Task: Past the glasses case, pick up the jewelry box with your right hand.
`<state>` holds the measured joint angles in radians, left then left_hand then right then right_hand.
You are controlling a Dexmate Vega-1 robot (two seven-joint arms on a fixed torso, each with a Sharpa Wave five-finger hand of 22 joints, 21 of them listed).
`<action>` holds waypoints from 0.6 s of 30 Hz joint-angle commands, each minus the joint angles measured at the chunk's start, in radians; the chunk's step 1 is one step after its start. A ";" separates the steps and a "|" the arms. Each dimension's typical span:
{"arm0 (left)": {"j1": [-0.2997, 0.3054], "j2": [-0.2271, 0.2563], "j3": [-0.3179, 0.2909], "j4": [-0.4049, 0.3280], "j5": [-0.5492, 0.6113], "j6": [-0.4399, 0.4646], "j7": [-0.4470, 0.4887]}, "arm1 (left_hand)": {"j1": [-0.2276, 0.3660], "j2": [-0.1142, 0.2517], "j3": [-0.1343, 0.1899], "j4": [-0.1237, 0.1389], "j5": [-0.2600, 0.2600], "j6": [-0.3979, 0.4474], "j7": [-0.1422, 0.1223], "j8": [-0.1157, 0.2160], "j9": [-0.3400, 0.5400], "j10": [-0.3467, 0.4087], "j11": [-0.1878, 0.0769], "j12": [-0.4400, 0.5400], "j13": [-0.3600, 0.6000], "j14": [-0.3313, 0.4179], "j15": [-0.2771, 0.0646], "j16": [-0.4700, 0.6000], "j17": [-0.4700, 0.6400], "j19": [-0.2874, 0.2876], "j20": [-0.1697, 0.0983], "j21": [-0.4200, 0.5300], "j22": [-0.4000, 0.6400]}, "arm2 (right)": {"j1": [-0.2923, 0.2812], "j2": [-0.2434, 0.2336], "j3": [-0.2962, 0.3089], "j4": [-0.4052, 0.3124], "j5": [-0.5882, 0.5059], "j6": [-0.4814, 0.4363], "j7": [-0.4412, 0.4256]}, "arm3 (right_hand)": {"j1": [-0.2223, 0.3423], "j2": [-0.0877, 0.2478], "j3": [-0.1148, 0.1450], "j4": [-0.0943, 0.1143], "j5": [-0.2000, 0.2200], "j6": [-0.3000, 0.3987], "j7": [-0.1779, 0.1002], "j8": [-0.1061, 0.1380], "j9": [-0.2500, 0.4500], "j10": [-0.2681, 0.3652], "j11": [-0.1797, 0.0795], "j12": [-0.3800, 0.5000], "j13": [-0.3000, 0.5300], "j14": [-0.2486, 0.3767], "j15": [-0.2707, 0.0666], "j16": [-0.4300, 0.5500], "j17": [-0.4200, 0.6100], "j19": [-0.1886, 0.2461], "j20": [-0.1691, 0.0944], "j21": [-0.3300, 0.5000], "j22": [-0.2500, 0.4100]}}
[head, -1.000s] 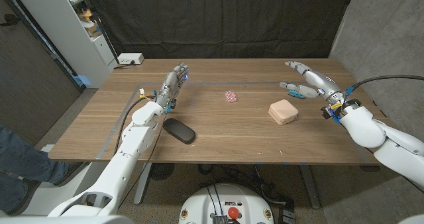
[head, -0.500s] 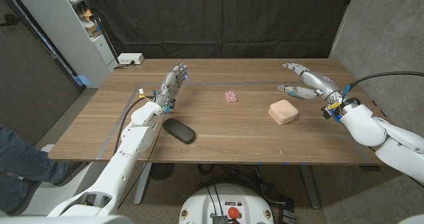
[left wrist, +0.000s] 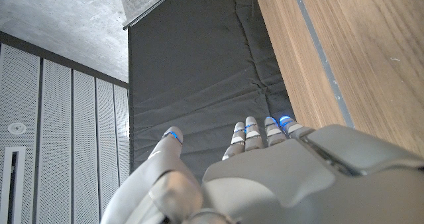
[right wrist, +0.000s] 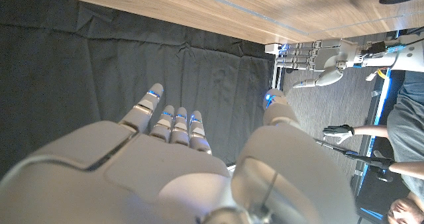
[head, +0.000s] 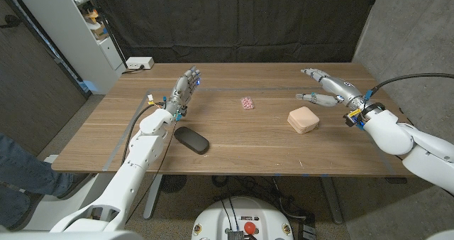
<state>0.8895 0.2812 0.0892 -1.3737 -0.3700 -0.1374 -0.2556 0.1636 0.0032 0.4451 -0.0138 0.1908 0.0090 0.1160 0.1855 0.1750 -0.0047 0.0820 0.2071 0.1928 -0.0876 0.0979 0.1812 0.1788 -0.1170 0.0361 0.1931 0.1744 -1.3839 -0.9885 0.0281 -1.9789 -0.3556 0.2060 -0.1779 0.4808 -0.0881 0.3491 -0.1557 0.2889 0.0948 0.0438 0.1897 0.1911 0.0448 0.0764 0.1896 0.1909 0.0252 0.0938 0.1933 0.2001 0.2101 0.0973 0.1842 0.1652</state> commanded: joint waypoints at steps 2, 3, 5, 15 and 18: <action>-0.005 -0.001 -0.003 0.012 -0.002 -0.003 -0.008 | 0.002 0.010 0.000 -0.009 0.000 0.009 0.010 0.003 0.002 0.001 0.012 0.003 0.002 -0.003 0.010 0.006 0.003 0.001 0.008 0.004 0.005 | -0.006 -0.023 -0.002 -0.025 -0.010 -0.039 0.031 | 0.007 -0.013 -0.005 0.002 0.017 0.008 -0.043 0.005 0.001 0.003 -0.015 0.003 0.000 0.008 0.035 0.011 0.002 0.011 0.041 0.007 0.003; -0.005 -0.002 -0.004 0.013 -0.003 -0.004 -0.008 | 0.002 0.010 0.000 -0.009 0.000 0.009 0.010 0.003 0.002 0.001 0.012 0.003 0.002 -0.003 0.011 0.006 0.003 0.001 0.008 0.004 0.005 | -0.006 -0.025 -0.003 -0.027 -0.010 -0.044 0.034 | 0.008 -0.013 -0.005 0.003 0.018 0.008 -0.050 0.006 0.001 0.004 -0.018 0.003 0.000 0.008 0.038 0.012 0.002 0.013 0.048 0.007 0.003; -0.005 -0.003 -0.005 0.015 -0.004 -0.005 -0.009 | 0.002 0.010 -0.001 -0.009 0.000 0.009 0.010 0.003 0.002 0.001 0.012 0.003 0.002 -0.003 0.012 0.005 0.003 0.001 0.009 0.004 0.005 | -0.005 -0.029 -0.005 -0.031 -0.013 -0.051 0.040 | 0.010 -0.014 -0.005 0.004 0.022 0.009 -0.064 0.006 0.001 0.004 -0.020 0.004 0.000 0.009 0.038 0.012 0.002 0.012 0.067 0.006 0.003; -0.003 -0.001 -0.011 0.018 -0.005 -0.008 -0.014 | 0.002 0.011 -0.001 -0.010 0.000 0.010 0.011 0.003 0.002 0.001 0.015 0.003 0.002 -0.004 0.013 0.005 0.003 0.001 0.011 0.004 0.005 | 0.012 -0.061 -0.021 -0.049 -0.028 -0.074 0.075 | 0.014 -0.019 -0.008 0.006 0.032 -0.002 -0.087 0.003 0.002 -0.009 -0.030 0.000 0.000 0.000 0.044 0.009 0.002 0.010 0.109 0.004 0.004; -0.001 -0.001 -0.013 0.017 -0.007 -0.007 -0.015 | 0.001 0.011 -0.002 -0.010 0.000 0.010 0.012 0.002 0.002 0.001 0.014 0.003 0.002 -0.004 0.013 0.005 0.003 0.001 0.012 0.004 0.005 | 0.017 -0.072 -0.024 -0.056 -0.034 -0.086 0.088 | 0.017 -0.021 -0.009 0.006 0.035 -0.009 -0.093 0.001 0.002 -0.015 -0.032 -0.001 0.000 -0.004 0.044 0.008 0.002 0.006 0.113 0.003 0.004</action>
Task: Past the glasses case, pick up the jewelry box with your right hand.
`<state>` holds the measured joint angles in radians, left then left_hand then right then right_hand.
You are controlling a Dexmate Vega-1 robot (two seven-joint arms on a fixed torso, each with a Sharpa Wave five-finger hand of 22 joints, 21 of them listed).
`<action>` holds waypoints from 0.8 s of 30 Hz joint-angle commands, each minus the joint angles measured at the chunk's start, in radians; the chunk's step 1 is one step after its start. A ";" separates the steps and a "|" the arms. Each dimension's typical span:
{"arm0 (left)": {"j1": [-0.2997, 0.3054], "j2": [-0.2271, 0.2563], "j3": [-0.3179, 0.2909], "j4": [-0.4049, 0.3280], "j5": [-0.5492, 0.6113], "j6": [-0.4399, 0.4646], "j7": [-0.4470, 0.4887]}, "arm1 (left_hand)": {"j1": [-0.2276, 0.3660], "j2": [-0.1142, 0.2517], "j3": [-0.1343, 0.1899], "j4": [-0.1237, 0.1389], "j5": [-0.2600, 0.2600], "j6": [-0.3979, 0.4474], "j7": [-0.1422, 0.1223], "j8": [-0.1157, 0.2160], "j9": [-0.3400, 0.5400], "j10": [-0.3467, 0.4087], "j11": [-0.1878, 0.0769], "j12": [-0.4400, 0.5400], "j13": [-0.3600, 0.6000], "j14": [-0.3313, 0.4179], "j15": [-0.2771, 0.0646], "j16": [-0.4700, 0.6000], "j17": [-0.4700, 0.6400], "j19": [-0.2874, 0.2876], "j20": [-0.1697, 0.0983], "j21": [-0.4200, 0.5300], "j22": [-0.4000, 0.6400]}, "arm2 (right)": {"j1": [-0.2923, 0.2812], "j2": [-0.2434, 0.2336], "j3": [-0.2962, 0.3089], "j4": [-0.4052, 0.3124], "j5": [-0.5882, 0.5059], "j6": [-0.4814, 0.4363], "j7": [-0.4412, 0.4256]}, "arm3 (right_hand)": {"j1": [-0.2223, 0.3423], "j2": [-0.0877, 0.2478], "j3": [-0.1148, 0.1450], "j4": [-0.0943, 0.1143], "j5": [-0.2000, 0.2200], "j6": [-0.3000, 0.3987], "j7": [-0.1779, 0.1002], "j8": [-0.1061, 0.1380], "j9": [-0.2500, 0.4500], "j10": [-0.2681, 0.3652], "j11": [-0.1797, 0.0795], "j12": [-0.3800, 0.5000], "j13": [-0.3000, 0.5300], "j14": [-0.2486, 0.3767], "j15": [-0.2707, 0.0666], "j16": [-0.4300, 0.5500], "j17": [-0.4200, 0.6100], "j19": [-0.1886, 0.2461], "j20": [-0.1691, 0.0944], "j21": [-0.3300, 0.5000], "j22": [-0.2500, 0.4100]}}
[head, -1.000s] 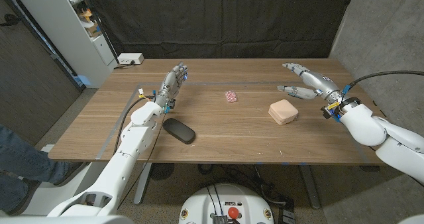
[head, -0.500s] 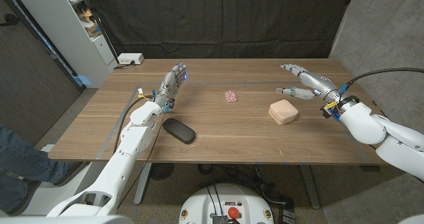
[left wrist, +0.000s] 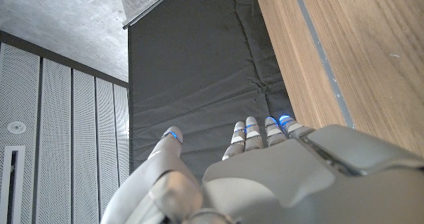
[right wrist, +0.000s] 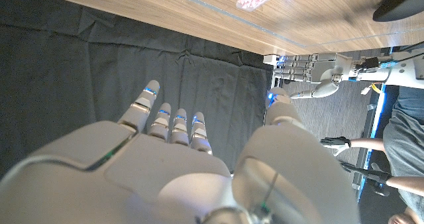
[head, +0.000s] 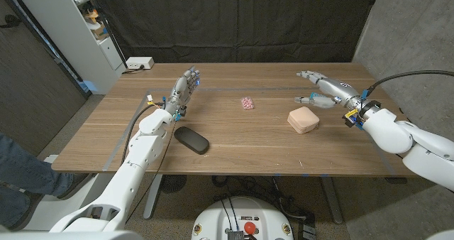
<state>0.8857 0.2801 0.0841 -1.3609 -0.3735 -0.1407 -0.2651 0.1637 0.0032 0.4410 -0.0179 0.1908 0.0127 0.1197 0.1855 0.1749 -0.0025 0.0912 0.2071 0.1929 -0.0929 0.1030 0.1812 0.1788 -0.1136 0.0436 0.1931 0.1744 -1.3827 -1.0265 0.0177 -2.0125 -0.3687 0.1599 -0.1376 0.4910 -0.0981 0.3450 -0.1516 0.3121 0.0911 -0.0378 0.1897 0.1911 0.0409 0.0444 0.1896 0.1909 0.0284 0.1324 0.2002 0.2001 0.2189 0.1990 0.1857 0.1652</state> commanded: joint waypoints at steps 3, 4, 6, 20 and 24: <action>0.005 0.001 -0.010 0.004 -0.004 -0.003 -0.006 | 0.001 0.011 0.002 -0.006 0.000 0.007 0.007 0.003 0.002 -0.002 0.006 0.003 0.002 0.001 0.008 0.005 0.003 -0.003 0.005 0.004 0.005 | 0.018 -0.045 -0.014 -0.027 -0.023 -0.045 0.059 | 0.010 -0.014 -0.006 0.001 0.016 -0.011 -0.022 0.000 0.002 -0.018 -0.016 -0.002 0.000 -0.012 0.004 0.000 0.002 -0.004 0.015 0.001 0.005; 0.005 0.001 -0.010 0.004 -0.004 -0.004 -0.007 | 0.001 0.012 0.002 -0.006 0.000 0.007 0.006 0.003 0.002 -0.002 0.006 0.003 0.002 0.002 0.008 0.006 0.003 -0.002 0.005 0.004 0.005 | 0.019 -0.048 -0.014 -0.029 -0.025 -0.048 0.062 | 0.012 -0.016 -0.007 0.001 0.018 -0.010 -0.029 0.001 0.002 -0.020 -0.021 -0.002 0.000 -0.012 0.004 0.000 0.001 -0.005 0.016 0.001 0.005; 0.005 0.002 -0.010 0.005 -0.004 -0.004 -0.008 | 0.001 0.012 0.002 -0.006 0.000 0.008 0.007 0.003 0.002 -0.001 0.005 0.003 0.002 0.002 0.008 0.006 0.003 -0.002 0.005 0.004 0.005 | 0.021 -0.054 -0.014 -0.030 -0.024 -0.049 0.068 | 0.013 -0.016 -0.007 0.001 0.019 -0.010 -0.032 0.001 0.002 -0.022 -0.022 -0.003 0.000 -0.013 0.004 0.000 0.001 -0.005 0.016 0.001 0.005; 0.011 0.002 -0.012 -0.004 -0.001 -0.004 -0.002 | 0.001 0.013 0.001 -0.008 0.000 0.010 0.006 0.003 0.002 -0.002 0.003 0.003 0.002 0.002 0.009 0.006 0.003 -0.003 0.009 0.004 0.005 | 0.043 -0.093 -0.029 -0.041 -0.028 -0.070 0.117 | 0.022 -0.030 -0.015 0.000 0.033 -0.038 -0.027 -0.004 0.002 -0.048 -0.009 -0.006 0.001 -0.030 0.013 -0.003 0.000 -0.003 0.017 0.002 0.007; 0.014 0.002 -0.013 -0.009 -0.003 -0.002 0.001 | 0.001 0.014 0.001 -0.008 0.000 0.011 0.005 0.003 0.002 -0.001 0.004 0.003 0.002 0.001 0.008 0.006 0.003 -0.002 0.010 0.004 0.005 | 0.051 -0.109 -0.031 -0.043 -0.027 -0.071 0.133 | 0.024 -0.033 -0.018 0.000 0.036 -0.047 -0.025 -0.006 0.002 -0.057 -0.006 -0.008 0.001 -0.036 0.015 -0.004 0.000 -0.002 0.018 0.002 0.007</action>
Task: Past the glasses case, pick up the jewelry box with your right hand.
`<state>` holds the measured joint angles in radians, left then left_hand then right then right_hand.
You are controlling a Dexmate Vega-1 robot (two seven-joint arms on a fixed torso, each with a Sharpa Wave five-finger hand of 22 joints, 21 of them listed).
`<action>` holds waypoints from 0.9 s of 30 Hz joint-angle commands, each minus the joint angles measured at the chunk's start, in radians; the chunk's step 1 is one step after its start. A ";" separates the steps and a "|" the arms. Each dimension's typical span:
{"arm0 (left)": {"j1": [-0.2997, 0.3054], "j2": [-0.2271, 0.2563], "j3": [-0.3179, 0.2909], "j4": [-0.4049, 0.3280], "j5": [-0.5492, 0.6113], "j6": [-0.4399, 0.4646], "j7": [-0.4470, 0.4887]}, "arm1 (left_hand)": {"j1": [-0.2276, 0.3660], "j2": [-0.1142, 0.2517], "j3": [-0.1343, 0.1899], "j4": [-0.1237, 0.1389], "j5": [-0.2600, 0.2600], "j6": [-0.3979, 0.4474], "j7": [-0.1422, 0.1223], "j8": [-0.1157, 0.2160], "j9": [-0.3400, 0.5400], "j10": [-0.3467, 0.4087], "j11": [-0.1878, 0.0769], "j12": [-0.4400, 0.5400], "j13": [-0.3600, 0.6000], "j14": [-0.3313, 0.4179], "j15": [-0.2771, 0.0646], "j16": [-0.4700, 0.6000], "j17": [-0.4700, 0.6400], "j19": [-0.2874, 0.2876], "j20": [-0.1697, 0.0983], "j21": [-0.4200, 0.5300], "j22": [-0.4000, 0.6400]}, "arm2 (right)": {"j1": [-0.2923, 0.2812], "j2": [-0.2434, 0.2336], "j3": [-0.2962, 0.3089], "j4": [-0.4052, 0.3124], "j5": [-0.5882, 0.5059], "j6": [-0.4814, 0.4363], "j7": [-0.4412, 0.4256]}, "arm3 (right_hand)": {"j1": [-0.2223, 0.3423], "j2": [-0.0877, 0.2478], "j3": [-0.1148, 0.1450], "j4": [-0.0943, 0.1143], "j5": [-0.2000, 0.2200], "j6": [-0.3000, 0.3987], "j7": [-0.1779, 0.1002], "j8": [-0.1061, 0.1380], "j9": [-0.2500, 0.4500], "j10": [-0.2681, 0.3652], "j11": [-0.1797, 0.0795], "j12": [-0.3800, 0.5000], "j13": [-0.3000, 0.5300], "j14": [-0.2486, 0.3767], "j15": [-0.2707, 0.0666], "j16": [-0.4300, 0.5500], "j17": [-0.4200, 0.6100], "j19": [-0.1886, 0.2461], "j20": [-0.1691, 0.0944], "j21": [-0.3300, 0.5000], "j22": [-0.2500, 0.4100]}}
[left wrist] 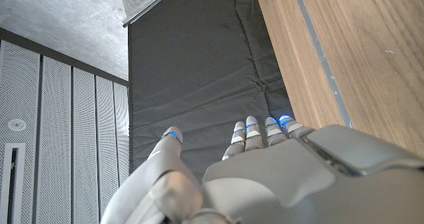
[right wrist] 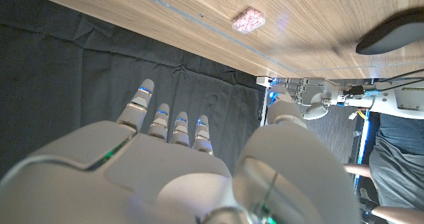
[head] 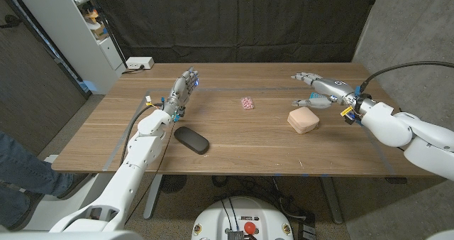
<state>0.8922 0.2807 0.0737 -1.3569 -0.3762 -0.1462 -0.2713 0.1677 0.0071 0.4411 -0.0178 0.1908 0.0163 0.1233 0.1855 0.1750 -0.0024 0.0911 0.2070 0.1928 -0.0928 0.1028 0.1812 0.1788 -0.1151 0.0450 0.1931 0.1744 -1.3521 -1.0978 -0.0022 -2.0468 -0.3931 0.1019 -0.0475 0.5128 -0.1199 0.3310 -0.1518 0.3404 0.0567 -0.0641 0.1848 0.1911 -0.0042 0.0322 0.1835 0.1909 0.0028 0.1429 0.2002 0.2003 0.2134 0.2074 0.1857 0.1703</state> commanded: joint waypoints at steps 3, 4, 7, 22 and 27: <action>0.007 0.001 -0.002 -0.012 -0.001 0.002 0.007 | -0.003 0.010 0.001 -0.009 0.000 0.008 0.001 0.003 0.002 -0.001 0.010 0.004 0.002 0.001 0.009 0.006 0.003 -0.001 0.010 0.004 0.005 | 0.023 -0.049 -0.011 -0.013 -0.003 -0.016 0.056 | 0.004 -0.013 -0.005 0.001 0.011 -0.022 0.000 -0.003 0.002 -0.017 0.008 -0.002 0.001 -0.014 0.004 -0.005 0.000 0.003 0.010 0.003 0.002; 0.007 0.000 -0.002 -0.012 -0.001 0.002 0.007 | -0.003 0.010 0.001 -0.009 0.000 0.009 0.002 0.004 0.002 -0.001 0.010 0.003 0.002 0.000 0.011 0.006 0.003 -0.001 0.009 0.004 0.005 | 0.023 -0.054 -0.011 -0.014 -0.003 -0.017 0.061 | 0.005 -0.014 -0.006 0.000 0.013 -0.024 0.000 -0.003 0.002 -0.023 0.010 -0.003 0.001 -0.017 0.004 -0.005 0.000 0.004 0.010 0.003 0.003; 0.008 -0.001 -0.001 -0.013 0.000 0.002 0.008 | -0.003 0.011 0.000 -0.009 0.000 0.010 0.003 0.004 0.003 -0.002 0.011 0.003 0.002 0.000 0.015 0.005 0.003 -0.002 0.009 0.004 0.005 | 0.024 -0.065 -0.011 -0.020 -0.003 -0.025 0.077 | 0.011 -0.017 -0.008 -0.001 0.019 -0.034 -0.002 -0.003 0.003 -0.045 0.012 -0.007 0.001 -0.025 0.005 -0.006 0.000 0.004 0.010 0.003 0.003; 0.011 -0.001 0.006 -0.026 0.005 0.011 0.019 | -0.004 0.012 -0.001 -0.010 0.000 0.012 0.003 0.004 0.003 -0.005 0.013 0.002 0.002 -0.002 0.020 0.005 0.004 -0.004 0.013 0.003 0.005 | 0.027 -0.103 -0.010 -0.030 -0.006 -0.051 0.124 | 0.032 -0.025 -0.016 -0.003 0.039 -0.069 0.003 -0.004 0.003 -0.097 0.030 -0.009 0.002 -0.064 0.023 -0.012 0.000 0.013 0.011 0.007 0.005; 0.016 0.000 0.006 -0.033 0.004 0.017 0.024 | -0.004 0.012 -0.001 -0.011 0.000 0.013 0.003 0.004 0.003 -0.004 0.013 0.003 0.002 -0.003 0.020 0.005 0.004 -0.004 0.017 0.003 0.005 | 0.041 -0.116 -0.023 -0.032 -0.009 -0.062 0.144 | 0.039 -0.030 -0.021 -0.003 0.047 -0.084 0.003 -0.004 0.003 -0.122 0.041 -0.009 0.002 -0.087 0.033 -0.015 0.000 0.013 0.012 0.006 0.006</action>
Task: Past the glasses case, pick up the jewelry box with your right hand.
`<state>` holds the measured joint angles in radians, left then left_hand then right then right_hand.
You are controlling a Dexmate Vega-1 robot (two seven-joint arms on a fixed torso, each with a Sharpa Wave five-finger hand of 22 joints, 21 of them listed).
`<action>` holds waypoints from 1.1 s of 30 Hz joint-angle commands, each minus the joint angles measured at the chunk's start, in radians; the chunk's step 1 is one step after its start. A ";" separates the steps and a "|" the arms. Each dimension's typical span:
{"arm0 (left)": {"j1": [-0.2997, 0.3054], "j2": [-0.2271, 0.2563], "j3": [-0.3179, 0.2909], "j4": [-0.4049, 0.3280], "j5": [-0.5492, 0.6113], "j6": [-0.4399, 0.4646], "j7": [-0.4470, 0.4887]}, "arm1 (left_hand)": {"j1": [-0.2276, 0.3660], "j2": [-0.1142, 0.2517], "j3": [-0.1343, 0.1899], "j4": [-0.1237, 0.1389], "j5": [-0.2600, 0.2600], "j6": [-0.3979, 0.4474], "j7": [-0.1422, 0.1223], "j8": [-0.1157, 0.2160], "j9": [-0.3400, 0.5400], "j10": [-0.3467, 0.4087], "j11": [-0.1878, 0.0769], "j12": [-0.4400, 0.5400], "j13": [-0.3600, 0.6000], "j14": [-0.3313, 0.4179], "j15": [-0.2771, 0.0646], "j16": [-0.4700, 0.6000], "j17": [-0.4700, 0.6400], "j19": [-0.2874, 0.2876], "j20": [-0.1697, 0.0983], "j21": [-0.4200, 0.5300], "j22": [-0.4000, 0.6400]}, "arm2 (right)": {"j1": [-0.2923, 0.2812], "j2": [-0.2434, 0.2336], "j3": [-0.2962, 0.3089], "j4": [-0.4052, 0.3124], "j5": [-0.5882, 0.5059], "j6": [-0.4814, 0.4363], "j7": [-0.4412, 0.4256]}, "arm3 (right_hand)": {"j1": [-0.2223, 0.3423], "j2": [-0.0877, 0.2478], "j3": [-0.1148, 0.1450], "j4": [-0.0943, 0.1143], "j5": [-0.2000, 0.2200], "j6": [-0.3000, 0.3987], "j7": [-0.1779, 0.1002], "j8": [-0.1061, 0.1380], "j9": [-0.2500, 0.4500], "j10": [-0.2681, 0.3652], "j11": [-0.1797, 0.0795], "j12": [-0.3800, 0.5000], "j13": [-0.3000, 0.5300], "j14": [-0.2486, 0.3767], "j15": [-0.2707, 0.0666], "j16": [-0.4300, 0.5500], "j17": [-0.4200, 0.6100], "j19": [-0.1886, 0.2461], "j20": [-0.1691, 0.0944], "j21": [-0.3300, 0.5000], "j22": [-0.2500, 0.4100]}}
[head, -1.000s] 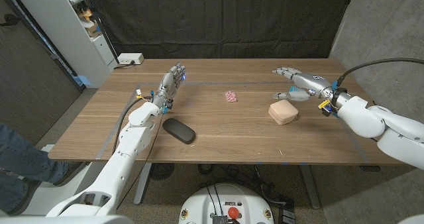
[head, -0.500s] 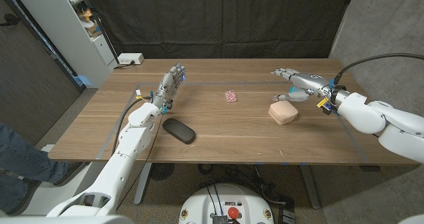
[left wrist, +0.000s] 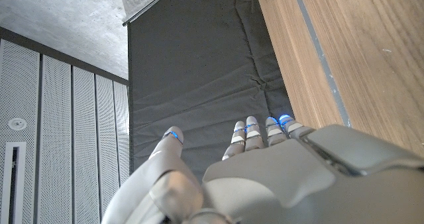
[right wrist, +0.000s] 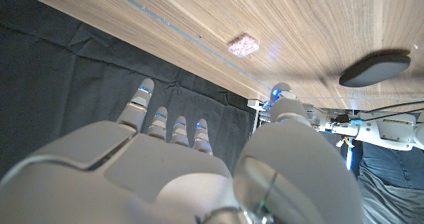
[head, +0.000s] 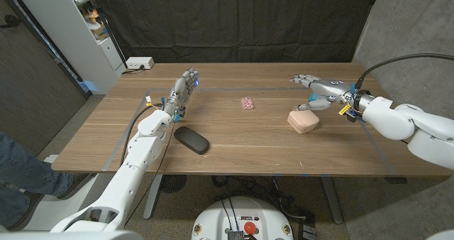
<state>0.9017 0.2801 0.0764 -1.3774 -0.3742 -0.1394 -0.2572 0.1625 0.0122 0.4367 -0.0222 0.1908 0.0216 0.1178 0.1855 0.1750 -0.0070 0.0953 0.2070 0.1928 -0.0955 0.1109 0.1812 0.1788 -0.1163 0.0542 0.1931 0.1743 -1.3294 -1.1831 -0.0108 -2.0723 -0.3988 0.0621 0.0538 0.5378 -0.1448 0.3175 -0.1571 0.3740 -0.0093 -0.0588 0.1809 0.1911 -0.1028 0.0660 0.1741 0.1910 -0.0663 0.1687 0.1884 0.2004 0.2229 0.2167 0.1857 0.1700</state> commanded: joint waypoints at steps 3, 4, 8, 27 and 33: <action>0.010 0.001 0.004 -0.016 0.003 0.011 0.013 | 0.001 0.008 0.003 -0.007 0.000 0.008 0.008 0.004 0.003 0.001 0.010 0.003 0.002 0.000 0.013 0.005 0.004 -0.003 0.008 0.003 0.005 | 0.028 -0.039 -0.025 -0.007 -0.006 -0.028 0.052 | 0.019 -0.007 -0.011 0.003 0.019 -0.032 -0.002 -0.002 0.003 -0.038 0.013 0.001 0.002 -0.028 0.011 -0.004 0.000 0.003 0.003 0.005 0.006; 0.011 0.001 0.004 -0.017 0.003 0.011 0.013 | 0.001 0.008 0.003 -0.007 0.000 0.008 0.008 0.004 0.003 0.000 0.009 0.003 0.002 0.000 0.013 0.005 0.004 -0.003 0.009 0.003 0.005 | 0.033 -0.042 -0.030 -0.007 -0.008 -0.029 0.056 | 0.020 -0.007 -0.012 0.003 0.020 -0.037 -0.002 -0.002 0.003 -0.043 0.014 0.001 0.002 -0.031 0.012 -0.003 0.000 0.002 0.003 0.005 0.006; 0.014 0.002 0.004 -0.021 0.003 0.012 0.016 | 0.001 0.008 0.002 -0.007 0.000 0.010 0.008 0.005 0.003 0.001 0.007 0.003 0.002 0.000 0.014 0.006 0.004 -0.003 0.008 0.004 0.005 | 0.059 -0.052 -0.053 0.010 0.009 -0.002 0.070 | 0.027 -0.009 -0.016 0.003 0.027 -0.052 0.005 -0.002 0.003 -0.062 0.017 0.001 0.003 -0.046 0.013 -0.004 0.000 -0.001 0.003 0.004 0.006; 0.020 0.004 0.005 -0.025 0.000 0.013 0.017 | -0.001 0.009 0.000 -0.009 0.000 0.013 0.009 0.004 0.003 0.001 0.010 0.004 0.002 -0.001 0.015 0.006 0.004 -0.003 0.009 0.004 0.005 | 0.096 -0.093 -0.111 -0.011 -0.017 -0.064 0.102 | 0.042 -0.011 -0.024 0.002 0.040 -0.068 0.001 0.001 0.003 -0.091 0.021 0.004 0.004 -0.074 0.019 -0.004 0.000 -0.004 0.003 0.003 0.006; 0.024 0.005 0.004 -0.030 -0.001 0.014 0.018 | -0.001 0.010 0.000 -0.009 0.000 0.014 0.009 0.004 0.003 0.001 0.009 0.004 0.002 -0.001 0.015 0.006 0.004 -0.004 0.013 0.004 0.005 | 0.122 -0.102 -0.139 -0.010 -0.011 -0.072 0.125 | 0.046 -0.012 -0.027 0.002 0.043 -0.073 -0.001 0.002 0.002 -0.096 0.024 0.006 0.004 -0.079 0.018 -0.003 0.000 -0.005 0.003 0.003 0.006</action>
<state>0.9206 0.2836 0.0803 -1.4021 -0.3723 -0.1269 -0.2399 0.1625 0.0122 0.4326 -0.0263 0.1908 0.0269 0.1232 0.1855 0.1750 -0.0064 0.0947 0.2070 0.1928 -0.0996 0.1150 0.1812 0.1787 -0.1185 0.0599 0.1931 0.1743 -1.2451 -1.2623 -0.1035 -2.0771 -0.4087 0.0142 0.1476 0.5707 -0.1564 0.2940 -0.1558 0.4107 -0.0684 -0.0573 0.1813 0.1911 -0.1703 0.0875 0.1741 0.1932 -0.1344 0.1837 0.1847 0.2004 0.2242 0.2179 0.1857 0.1721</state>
